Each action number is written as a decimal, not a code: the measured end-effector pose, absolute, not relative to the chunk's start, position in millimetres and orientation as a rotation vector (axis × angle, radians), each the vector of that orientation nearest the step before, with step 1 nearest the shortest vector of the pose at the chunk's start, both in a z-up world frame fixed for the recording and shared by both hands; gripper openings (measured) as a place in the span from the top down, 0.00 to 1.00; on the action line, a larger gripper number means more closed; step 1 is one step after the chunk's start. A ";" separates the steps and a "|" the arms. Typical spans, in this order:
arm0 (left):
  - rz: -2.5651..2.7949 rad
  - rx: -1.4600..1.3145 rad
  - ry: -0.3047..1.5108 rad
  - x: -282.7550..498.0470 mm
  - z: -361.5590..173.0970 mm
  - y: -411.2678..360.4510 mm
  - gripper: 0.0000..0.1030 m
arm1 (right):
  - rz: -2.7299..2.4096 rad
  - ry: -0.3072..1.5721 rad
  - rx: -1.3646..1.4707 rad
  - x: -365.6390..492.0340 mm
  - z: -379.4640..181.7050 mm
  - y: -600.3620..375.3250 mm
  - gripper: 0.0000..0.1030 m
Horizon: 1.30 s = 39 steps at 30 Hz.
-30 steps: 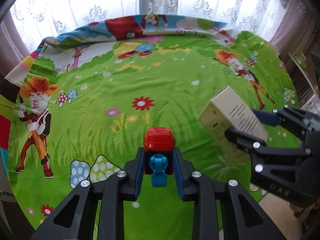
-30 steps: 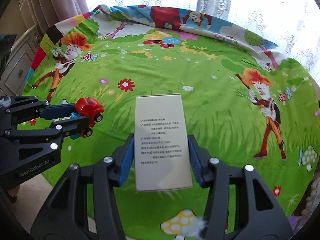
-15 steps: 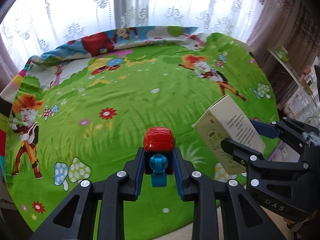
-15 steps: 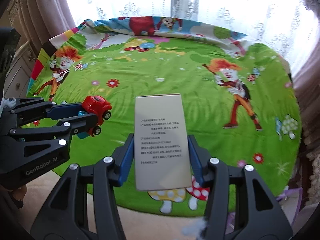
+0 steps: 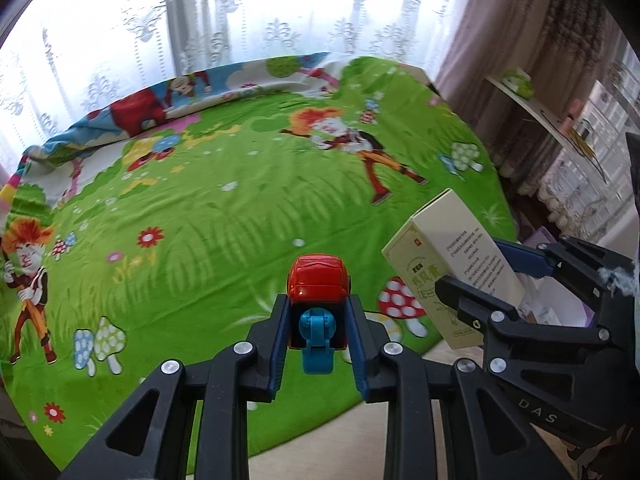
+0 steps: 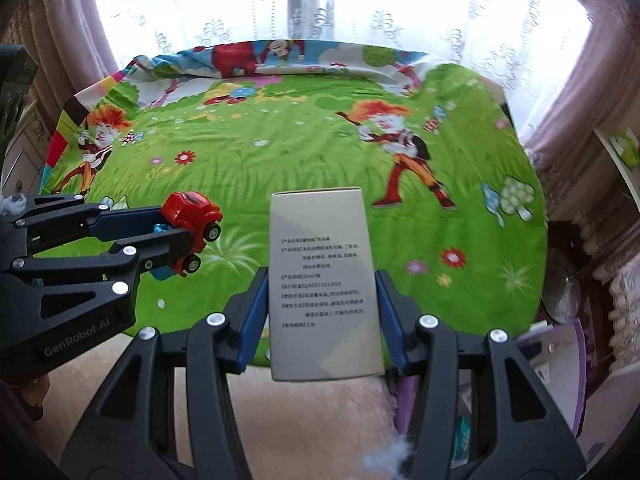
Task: Organize rigid objects
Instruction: 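Carry the toy car and large white box to the purple box and release them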
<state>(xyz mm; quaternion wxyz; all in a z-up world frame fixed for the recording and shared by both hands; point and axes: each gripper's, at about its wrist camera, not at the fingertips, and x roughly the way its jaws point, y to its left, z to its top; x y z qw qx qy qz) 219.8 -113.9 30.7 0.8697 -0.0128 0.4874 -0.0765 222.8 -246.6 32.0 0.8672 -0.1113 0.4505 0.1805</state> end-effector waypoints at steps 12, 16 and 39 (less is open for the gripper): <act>-0.288 0.057 1.035 203.4 32.6 -184.4 0.72 | 0.257 0.939 -0.171 196.6 43.5 -316.5 0.47; -0.323 0.096 1.039 197.0 32.4 -207.6 0.72 | 0.225 0.943 -0.156 187.5 43.5 -335.8 0.47; -0.480 0.247 1.070 182.7 18.6 -319.5 0.72 | -0.025 0.993 -0.023 159.3 24.2 -456.0 0.47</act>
